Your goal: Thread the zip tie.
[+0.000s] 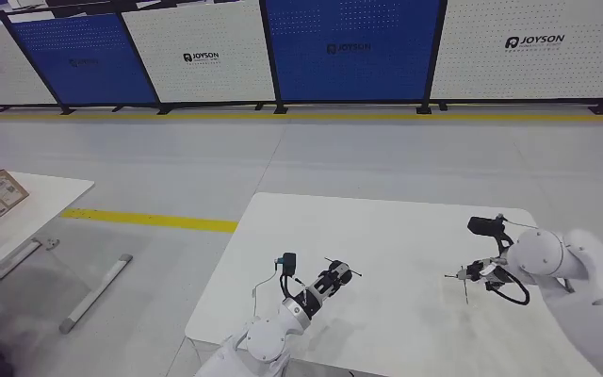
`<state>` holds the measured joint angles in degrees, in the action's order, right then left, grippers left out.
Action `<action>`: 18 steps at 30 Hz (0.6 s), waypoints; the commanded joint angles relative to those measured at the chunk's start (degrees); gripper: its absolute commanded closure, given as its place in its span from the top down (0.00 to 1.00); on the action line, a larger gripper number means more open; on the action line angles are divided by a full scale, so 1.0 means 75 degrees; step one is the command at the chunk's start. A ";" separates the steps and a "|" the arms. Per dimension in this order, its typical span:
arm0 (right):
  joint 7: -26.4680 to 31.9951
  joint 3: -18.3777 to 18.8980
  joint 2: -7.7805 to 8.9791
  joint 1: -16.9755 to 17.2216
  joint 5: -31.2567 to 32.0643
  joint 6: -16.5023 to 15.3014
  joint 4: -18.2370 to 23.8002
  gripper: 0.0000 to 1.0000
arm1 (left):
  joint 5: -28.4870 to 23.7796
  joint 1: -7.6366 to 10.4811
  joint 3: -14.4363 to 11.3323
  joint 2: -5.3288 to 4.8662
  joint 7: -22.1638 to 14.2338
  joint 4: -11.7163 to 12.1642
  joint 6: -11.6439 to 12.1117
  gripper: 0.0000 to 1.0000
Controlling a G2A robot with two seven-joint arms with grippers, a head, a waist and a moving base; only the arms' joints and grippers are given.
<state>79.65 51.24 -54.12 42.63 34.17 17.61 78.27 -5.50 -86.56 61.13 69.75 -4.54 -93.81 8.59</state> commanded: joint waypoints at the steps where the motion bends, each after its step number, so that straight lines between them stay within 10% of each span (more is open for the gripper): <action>1: -0.0001 -0.0166 -0.0046 -0.0107 -0.0027 0.0051 -0.0114 0.35 | 0.0000 0.0000 0.0000 0.0000 0.0000 0.0000 0.0000 0.00; 18: -0.0009 -0.1134 -0.0434 -0.0734 -0.0190 0.0209 -0.1290 0.22 | 0.0000 0.0000 0.0000 0.0000 0.0000 0.0000 0.0000 0.00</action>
<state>79.63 42.98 -57.17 37.34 32.79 19.18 69.17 -5.50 -86.56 61.13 69.75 -4.54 -93.81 8.59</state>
